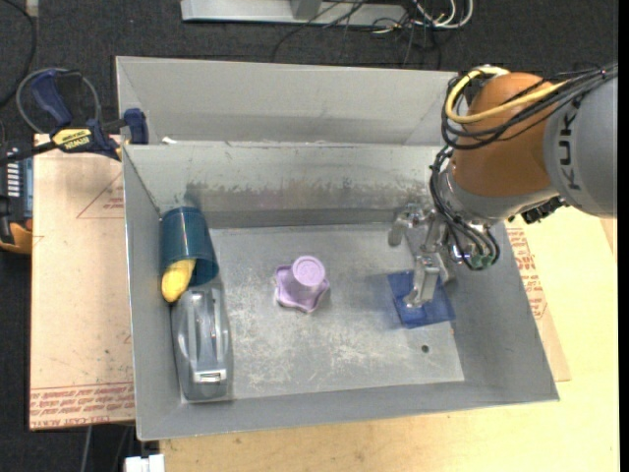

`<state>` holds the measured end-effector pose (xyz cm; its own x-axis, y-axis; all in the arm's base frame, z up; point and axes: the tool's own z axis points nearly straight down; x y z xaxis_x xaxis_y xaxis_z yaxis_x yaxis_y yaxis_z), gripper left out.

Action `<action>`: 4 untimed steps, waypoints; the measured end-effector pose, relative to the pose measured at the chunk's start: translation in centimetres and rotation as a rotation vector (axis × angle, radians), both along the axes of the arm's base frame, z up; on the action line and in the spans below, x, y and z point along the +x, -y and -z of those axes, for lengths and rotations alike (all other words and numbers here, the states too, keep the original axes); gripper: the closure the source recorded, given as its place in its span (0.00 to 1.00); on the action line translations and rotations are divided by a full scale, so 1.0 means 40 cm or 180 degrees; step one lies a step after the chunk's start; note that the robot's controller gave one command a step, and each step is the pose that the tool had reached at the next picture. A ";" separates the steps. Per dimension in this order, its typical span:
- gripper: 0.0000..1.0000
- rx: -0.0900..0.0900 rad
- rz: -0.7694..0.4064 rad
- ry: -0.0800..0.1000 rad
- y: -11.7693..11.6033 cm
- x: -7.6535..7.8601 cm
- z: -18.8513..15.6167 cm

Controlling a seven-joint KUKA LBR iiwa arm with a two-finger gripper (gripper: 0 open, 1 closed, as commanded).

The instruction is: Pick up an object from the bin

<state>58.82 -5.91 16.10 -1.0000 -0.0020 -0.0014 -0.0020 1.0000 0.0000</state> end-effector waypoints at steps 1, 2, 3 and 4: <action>0.00 -0.0001 -0.0041 0.0009 -0.011 0.015 -0.002; 0.00 0.0003 0.0091 0.0004 0.090 0.032 0.109; 0.00 0.0002 -0.0021 0.0021 0.116 0.020 0.113; 0.00 0.0014 -0.0415 -0.0001 0.082 -0.030 0.201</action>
Offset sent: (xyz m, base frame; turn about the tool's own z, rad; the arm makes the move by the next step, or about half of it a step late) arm 0.0133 -0.0351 -0.0425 0.0313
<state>57.63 -9.17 8.06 -0.9913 -0.1319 -0.0014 -0.1319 0.9912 0.0043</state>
